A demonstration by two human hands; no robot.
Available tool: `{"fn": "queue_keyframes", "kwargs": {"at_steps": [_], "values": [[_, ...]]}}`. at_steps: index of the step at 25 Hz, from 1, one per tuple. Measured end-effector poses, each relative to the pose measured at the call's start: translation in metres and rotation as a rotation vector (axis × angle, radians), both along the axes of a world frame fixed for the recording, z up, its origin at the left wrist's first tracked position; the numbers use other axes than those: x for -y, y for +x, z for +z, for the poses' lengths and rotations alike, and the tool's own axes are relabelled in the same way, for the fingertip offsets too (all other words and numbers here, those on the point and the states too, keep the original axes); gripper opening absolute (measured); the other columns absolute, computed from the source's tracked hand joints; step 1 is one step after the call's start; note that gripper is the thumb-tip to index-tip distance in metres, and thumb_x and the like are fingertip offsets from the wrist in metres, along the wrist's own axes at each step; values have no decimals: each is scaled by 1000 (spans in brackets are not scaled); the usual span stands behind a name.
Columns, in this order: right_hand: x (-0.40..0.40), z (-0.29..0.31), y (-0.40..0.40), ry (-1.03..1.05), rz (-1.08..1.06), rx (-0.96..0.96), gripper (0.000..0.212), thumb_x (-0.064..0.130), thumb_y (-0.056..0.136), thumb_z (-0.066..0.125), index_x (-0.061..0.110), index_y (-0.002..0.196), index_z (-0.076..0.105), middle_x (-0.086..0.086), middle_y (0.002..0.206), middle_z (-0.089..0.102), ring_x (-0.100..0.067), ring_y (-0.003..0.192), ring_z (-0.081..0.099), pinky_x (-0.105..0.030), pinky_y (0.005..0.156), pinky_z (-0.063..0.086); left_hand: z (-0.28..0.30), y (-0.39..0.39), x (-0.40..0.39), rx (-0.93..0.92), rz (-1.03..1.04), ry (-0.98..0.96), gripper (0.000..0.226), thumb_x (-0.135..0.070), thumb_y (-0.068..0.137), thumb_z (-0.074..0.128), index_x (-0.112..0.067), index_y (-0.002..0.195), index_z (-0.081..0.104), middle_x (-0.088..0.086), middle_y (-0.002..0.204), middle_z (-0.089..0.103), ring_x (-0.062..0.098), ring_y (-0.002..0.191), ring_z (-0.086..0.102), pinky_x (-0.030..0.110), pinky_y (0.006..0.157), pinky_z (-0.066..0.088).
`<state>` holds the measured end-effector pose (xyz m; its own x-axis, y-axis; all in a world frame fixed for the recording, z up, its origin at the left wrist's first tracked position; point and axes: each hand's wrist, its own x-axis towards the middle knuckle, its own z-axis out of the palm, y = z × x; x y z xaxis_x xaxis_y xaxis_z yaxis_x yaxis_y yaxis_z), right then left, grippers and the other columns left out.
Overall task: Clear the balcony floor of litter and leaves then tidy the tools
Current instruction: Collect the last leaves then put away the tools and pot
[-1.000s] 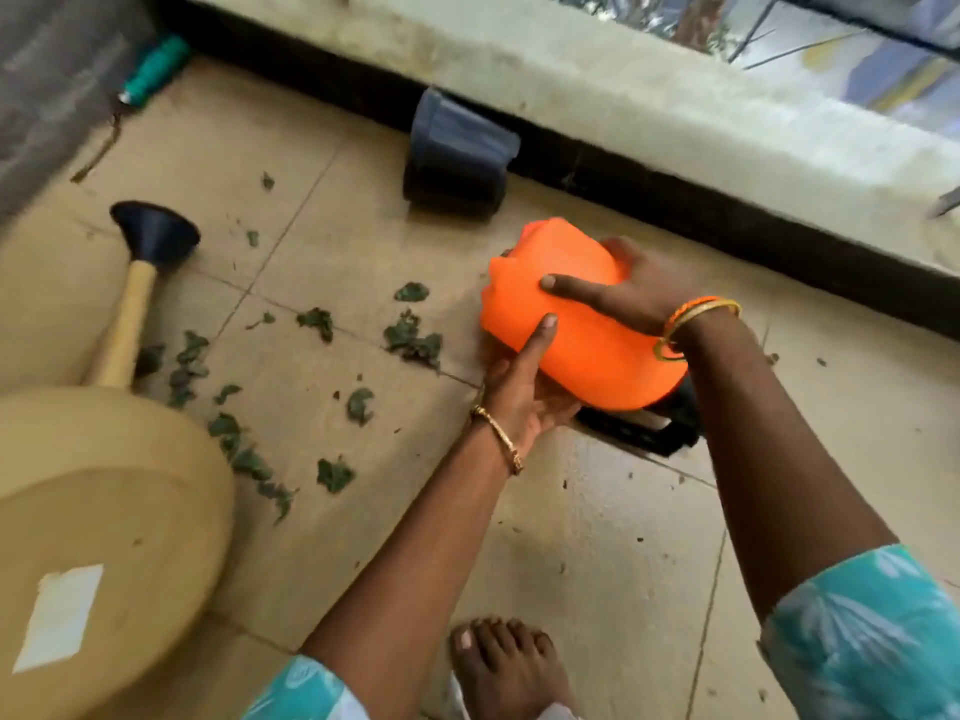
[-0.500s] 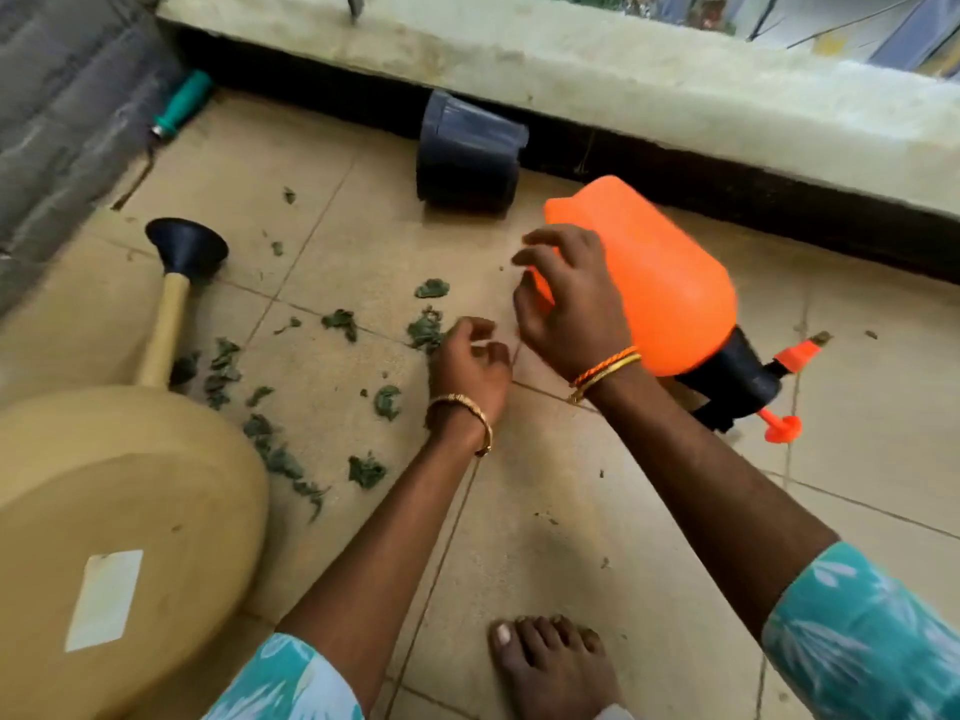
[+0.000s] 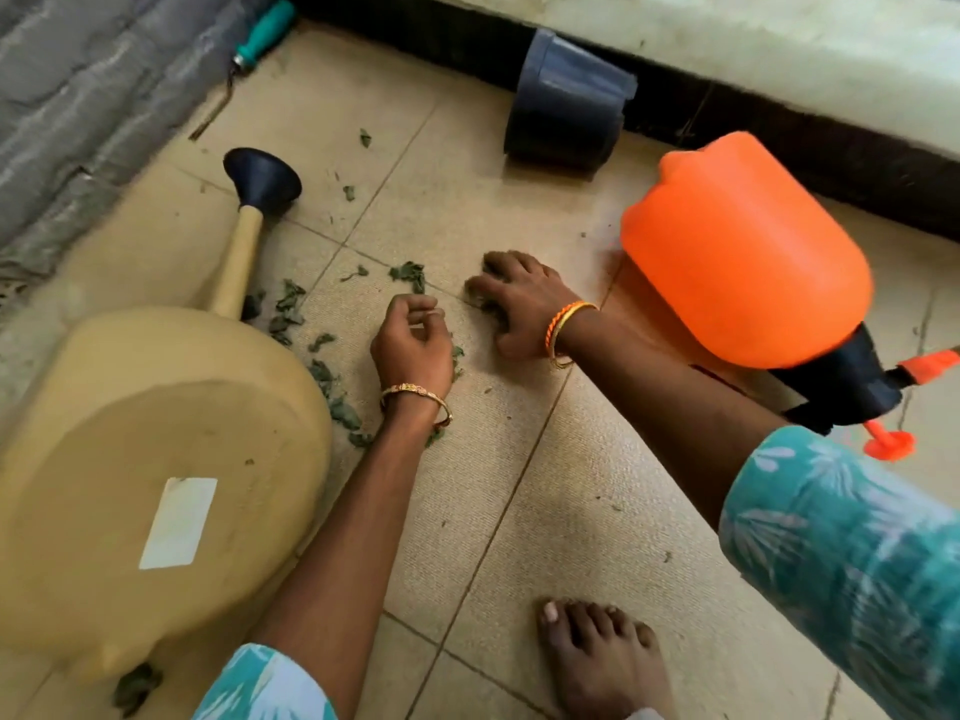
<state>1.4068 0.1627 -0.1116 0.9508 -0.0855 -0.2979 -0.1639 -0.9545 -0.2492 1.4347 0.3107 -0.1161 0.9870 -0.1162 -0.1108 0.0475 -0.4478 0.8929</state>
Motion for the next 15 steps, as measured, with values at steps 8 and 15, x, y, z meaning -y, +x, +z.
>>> {"fn": "queue_keyframes", "kwargs": {"at_steps": [8, 15], "values": [[-19, -17, -85, 87, -79, 408, 25, 0, 86, 53, -1, 106, 68, -21, 121, 61, -39, 117, 54, -41, 91, 49, -10, -19, -8, -28, -128, 13, 14, -10, 90, 51, -21, 86, 59, 9, 85, 68, 27, 65, 68, 45, 57, 57], [-23, 7, -75, 244, -321, 558, 30, -12, 75, 58, 3, 96, 72, -15, 100, 70, -34, 92, 63, -40, 77, 54, 22, -40, 2, -280, -104, -27, 24, -25, 99, 42, -11, 87, 58, 9, 82, 71, 15, 40, 58, 20, 37, 40]]}}
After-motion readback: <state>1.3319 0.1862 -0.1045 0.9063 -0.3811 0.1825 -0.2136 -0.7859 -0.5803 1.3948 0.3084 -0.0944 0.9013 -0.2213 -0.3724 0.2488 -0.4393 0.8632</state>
